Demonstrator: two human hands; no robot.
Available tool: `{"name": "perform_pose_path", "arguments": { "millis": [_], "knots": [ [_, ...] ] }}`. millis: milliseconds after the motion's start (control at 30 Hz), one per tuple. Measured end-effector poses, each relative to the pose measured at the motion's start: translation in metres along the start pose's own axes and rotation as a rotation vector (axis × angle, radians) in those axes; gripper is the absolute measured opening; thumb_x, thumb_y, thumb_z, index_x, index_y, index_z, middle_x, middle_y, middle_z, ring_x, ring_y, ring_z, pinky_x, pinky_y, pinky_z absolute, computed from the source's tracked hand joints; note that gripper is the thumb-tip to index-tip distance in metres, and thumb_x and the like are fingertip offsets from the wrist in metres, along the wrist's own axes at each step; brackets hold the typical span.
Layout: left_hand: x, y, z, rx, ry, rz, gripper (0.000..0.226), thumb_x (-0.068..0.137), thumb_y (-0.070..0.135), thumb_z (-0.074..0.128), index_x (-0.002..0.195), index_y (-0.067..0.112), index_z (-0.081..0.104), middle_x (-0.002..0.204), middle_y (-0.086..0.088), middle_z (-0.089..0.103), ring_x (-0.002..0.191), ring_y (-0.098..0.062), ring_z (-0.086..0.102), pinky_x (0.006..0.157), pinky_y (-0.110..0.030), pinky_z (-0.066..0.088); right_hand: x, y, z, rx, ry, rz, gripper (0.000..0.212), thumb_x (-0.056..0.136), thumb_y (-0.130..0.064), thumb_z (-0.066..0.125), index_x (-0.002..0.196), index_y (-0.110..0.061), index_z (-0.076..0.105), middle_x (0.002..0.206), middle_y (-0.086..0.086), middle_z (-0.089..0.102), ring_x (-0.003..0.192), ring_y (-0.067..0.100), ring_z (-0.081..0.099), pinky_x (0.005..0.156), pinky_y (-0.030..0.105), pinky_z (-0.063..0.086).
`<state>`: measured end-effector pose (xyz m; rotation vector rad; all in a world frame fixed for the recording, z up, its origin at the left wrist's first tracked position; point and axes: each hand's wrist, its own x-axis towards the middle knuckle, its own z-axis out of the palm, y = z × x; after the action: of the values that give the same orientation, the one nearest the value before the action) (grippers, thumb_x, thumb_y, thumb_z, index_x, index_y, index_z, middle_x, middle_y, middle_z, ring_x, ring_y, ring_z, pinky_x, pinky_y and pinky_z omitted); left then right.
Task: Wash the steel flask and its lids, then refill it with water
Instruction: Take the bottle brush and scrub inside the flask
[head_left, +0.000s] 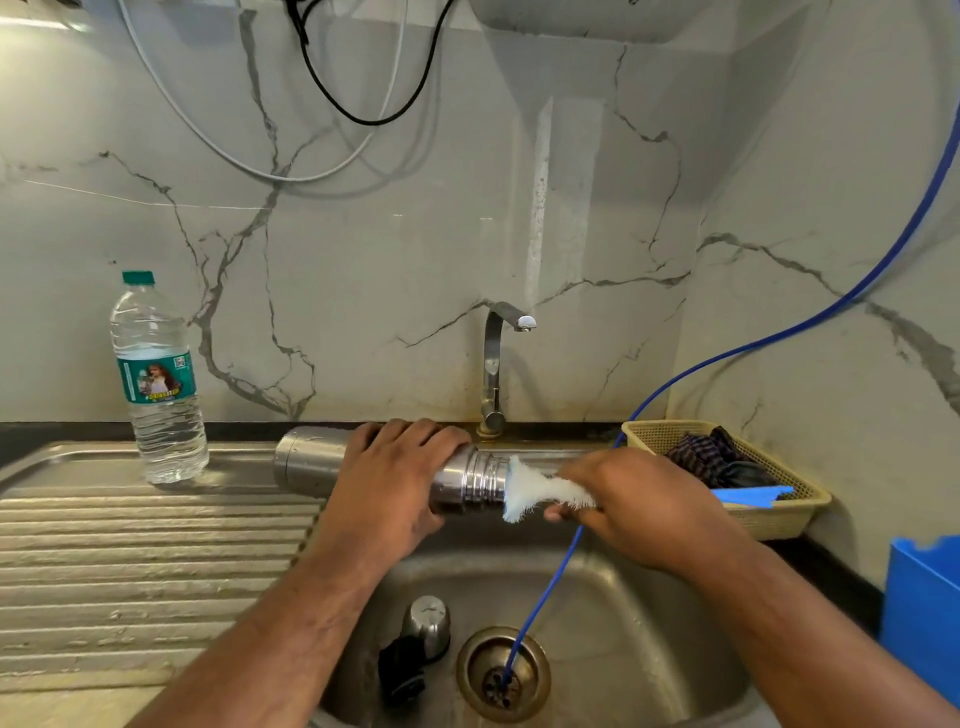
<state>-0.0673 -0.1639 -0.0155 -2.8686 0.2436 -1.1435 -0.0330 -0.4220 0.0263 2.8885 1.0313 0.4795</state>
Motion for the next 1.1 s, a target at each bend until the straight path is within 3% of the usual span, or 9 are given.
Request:
{"name": "perform_pose_path", "arguments": {
  "millis": [167,300,433,500,633,700,833,1000,1100],
  "knots": [
    [0.002,0.009,0.004,-0.019,0.02,0.073,0.091,0.045,0.04,0.098,0.126,0.034,0.059,0.118,0.011,0.067,0.108,-0.015,0.062,0.104,-0.045,0.043,0.001,0.006,0.009,0.314,-0.158,0.056,0.033,0.086,-0.059,0.072,0.084,-0.027,0.066,0.069,-0.007,0.059,0.071,0.012,0.059,0.065,0.032,0.047],
    [0.002,0.011,0.001,-0.052,0.05,0.116,0.084,0.052,0.035,0.096,0.127,0.034,0.057,0.121,0.011,0.064,0.112,-0.016,0.059,0.108,-0.046,0.039,-0.003,0.006,0.012,0.681,-0.241,0.07,0.042,0.082,-0.054,0.079,0.069,-0.017,0.067,0.058,0.001,0.066,0.051,0.012,0.055,0.057,0.03,0.045],
    [0.005,0.02,-0.004,-0.071,0.117,0.194,0.078,0.059,0.024,0.091,0.128,0.034,0.057,0.124,0.012,0.062,0.116,-0.018,0.057,0.112,-0.05,0.035,-0.007,-0.005,0.016,1.222,-0.482,0.16,0.046,0.089,-0.051,0.073,0.094,-0.005,0.075,0.059,0.005,0.054,0.046,0.013,0.036,0.042,0.022,0.03],
    [0.006,0.022,-0.006,-0.057,0.099,0.194,0.08,0.058,0.024,0.092,0.129,0.035,0.057,0.124,0.012,0.061,0.116,-0.018,0.057,0.113,-0.051,0.035,-0.006,-0.009,0.017,1.276,-0.503,0.2,0.047,0.089,-0.049,0.074,0.102,-0.004,0.073,0.063,0.007,0.058,0.046,0.012,0.037,0.042,0.022,0.031],
    [0.002,0.015,-0.005,-0.029,-0.034,0.039,0.092,0.054,0.036,0.095,0.135,0.038,0.051,0.126,0.012,0.061,0.119,-0.017,0.057,0.113,-0.05,0.034,0.001,-0.016,0.013,0.549,-0.097,0.157,0.052,0.076,-0.056,0.083,0.115,-0.028,0.063,0.093,-0.007,0.07,0.08,0.012,0.066,0.071,0.032,0.056],
    [0.0,0.013,-0.005,-0.046,-0.052,-0.029,0.091,0.062,0.041,0.091,0.141,0.04,0.046,0.133,0.012,0.058,0.124,-0.015,0.054,0.116,-0.049,0.031,0.0,-0.022,0.005,0.191,0.093,0.187,0.061,0.076,-0.067,0.076,0.123,-0.035,0.055,0.106,-0.01,0.068,0.095,0.012,0.064,0.08,0.035,0.056],
    [0.001,0.013,-0.01,-0.105,-0.058,-0.113,0.085,0.071,0.045,0.085,0.143,0.041,0.04,0.133,0.014,0.054,0.124,-0.011,0.05,0.116,-0.045,0.033,-0.006,-0.021,-0.011,0.05,0.241,0.079,0.057,0.089,-0.052,0.071,0.139,-0.037,0.048,0.128,-0.014,0.063,0.111,0.015,0.06,0.083,0.028,0.039],
    [0.001,0.005,-0.013,-0.116,-0.121,-0.119,0.085,0.073,0.042,0.084,0.144,0.04,0.039,0.133,0.014,0.054,0.125,-0.011,0.049,0.115,-0.042,0.03,-0.004,-0.004,0.004,-0.007,0.403,-0.161,0.022,0.084,-0.017,0.075,0.105,-0.021,0.072,0.087,-0.002,0.07,0.074,0.026,0.068,0.054,0.034,0.05],
    [0.002,0.014,-0.009,-0.094,-0.142,-0.031,0.086,0.073,0.042,0.084,0.146,0.039,0.04,0.14,0.014,0.051,0.129,-0.011,0.046,0.116,-0.04,0.027,-0.001,-0.011,0.008,0.001,0.256,-0.117,0.012,0.094,-0.02,0.063,0.084,-0.023,0.06,0.078,0.0,0.064,0.067,0.025,0.06,0.055,0.034,0.042]
  ]
}}
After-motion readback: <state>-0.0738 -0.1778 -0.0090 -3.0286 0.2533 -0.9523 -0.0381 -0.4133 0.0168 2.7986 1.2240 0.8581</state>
